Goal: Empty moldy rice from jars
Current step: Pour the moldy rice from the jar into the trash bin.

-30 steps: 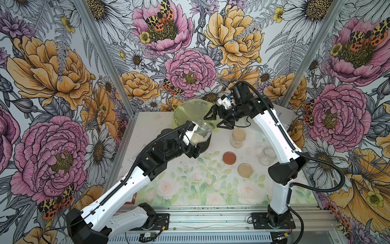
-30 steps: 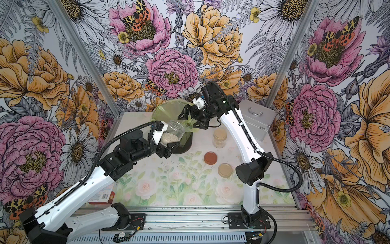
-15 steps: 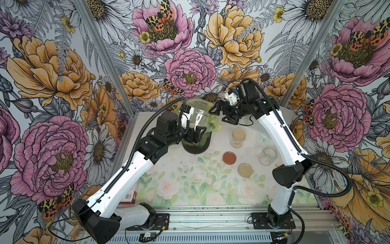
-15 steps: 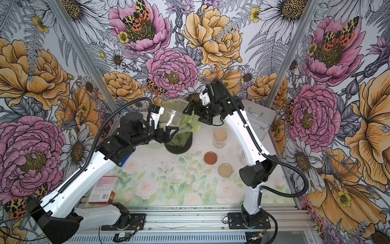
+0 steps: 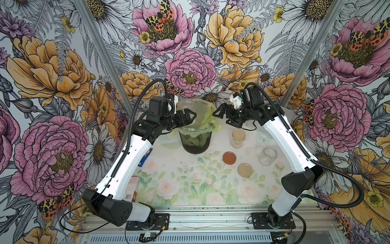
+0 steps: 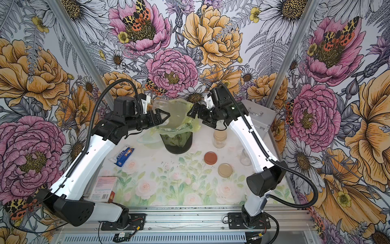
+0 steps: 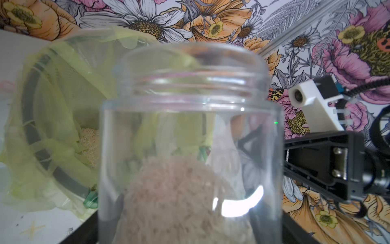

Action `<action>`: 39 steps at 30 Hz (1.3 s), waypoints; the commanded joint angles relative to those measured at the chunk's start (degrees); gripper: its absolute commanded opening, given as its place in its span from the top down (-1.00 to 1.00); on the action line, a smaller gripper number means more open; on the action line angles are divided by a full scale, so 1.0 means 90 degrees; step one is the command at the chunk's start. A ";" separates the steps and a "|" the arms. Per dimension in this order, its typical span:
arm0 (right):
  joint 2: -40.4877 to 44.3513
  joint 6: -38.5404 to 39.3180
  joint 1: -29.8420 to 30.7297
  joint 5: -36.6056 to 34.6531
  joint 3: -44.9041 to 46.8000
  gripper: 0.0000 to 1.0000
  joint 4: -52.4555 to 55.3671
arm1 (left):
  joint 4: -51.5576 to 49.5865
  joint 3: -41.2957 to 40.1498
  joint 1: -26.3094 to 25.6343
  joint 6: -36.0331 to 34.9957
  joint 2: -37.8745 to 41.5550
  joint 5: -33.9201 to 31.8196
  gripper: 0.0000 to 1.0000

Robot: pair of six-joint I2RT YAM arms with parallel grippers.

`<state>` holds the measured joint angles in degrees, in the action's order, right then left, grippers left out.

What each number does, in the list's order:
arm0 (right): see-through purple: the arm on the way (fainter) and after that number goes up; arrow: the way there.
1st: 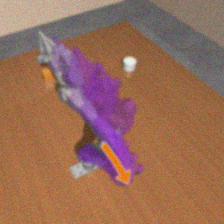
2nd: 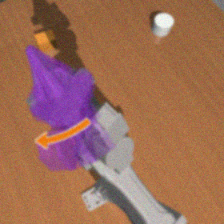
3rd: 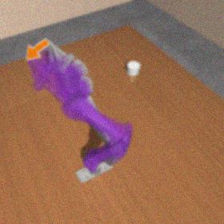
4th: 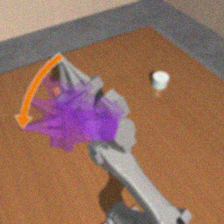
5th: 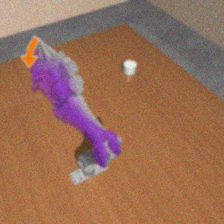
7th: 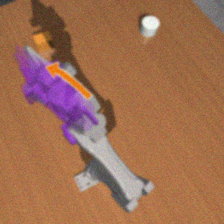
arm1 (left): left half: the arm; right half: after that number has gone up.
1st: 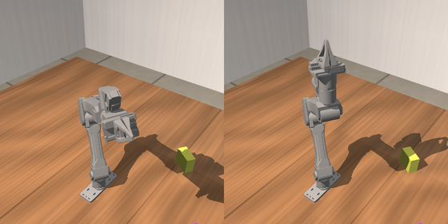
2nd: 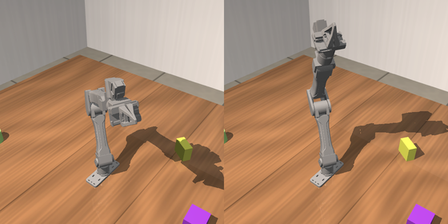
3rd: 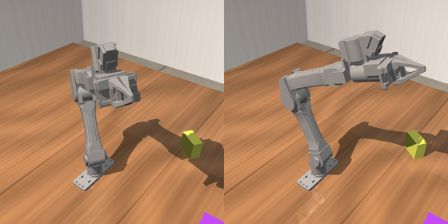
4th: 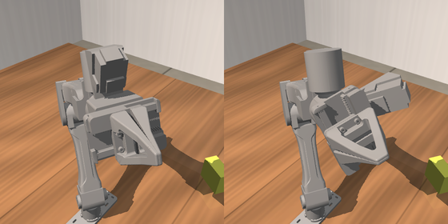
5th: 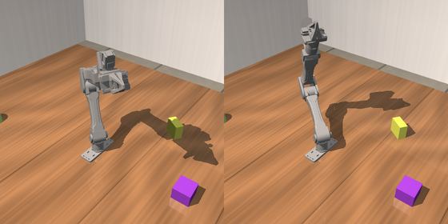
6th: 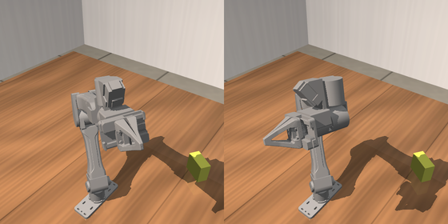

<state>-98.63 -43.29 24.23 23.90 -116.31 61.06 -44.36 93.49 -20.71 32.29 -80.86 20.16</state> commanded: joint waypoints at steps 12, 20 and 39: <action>0.0621 -0.0244 -0.0075 -0.0099 0.1193 -0.99 -0.1246 | -0.0287 0.1306 0.0490 0.2478 -0.0900 0.2234 1.00; 0.0747 -0.0150 -0.0075 -0.0248 0.1509 -0.99 -0.1533 | -0.0295 0.1668 0.0662 0.3631 -0.1311 0.3038 1.00; 0.0814 0.0273 -0.0017 -0.0761 0.1898 -0.99 -0.1807 | -0.0284 0.2203 0.1115 0.5928 -0.1998 0.4793 1.00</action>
<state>-92.79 -41.93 23.94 18.41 -100.55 46.78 -50.72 110.10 -11.33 81.71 -98.76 57.87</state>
